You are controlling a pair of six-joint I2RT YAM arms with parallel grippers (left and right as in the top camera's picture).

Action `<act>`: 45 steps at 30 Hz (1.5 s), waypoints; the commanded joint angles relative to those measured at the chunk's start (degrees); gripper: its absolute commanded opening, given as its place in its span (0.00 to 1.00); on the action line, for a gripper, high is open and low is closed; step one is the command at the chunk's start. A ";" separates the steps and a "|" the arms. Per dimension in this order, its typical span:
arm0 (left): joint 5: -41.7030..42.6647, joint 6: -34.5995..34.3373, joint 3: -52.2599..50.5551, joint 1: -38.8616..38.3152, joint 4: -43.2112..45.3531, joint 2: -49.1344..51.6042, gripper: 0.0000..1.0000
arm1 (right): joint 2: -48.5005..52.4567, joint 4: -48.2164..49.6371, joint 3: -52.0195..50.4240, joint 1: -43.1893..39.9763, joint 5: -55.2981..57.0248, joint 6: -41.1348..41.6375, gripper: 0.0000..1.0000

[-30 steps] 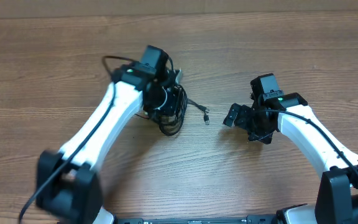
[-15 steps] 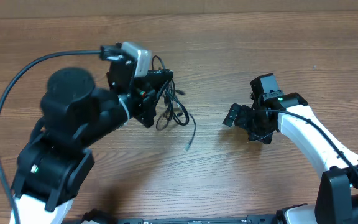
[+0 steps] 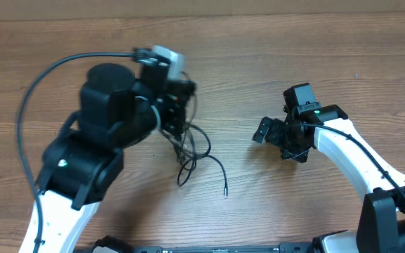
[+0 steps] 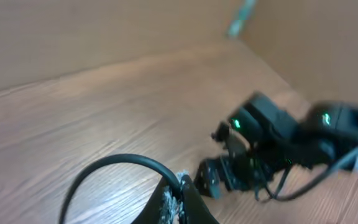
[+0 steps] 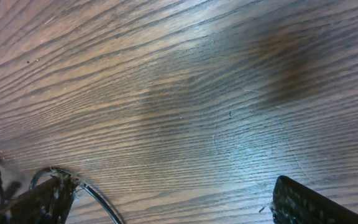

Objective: Untangle cables

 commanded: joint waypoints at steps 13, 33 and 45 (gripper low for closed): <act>3.54 -2.89 0.28 -3.30 -6.27 6.71 0.04 | -1.11 0.15 -0.46 -0.02 -0.26 0.02 1.00; -2.40 -1.22 0.15 -3.32 -20.76 24.59 0.04 | -1.25 -9.16 2.89 -2.25 -24.90 -22.43 0.92; -9.27 1.07 0.17 -3.21 -8.22 12.35 0.04 | -1.18 -6.21 4.76 -0.39 -33.83 -8.22 0.64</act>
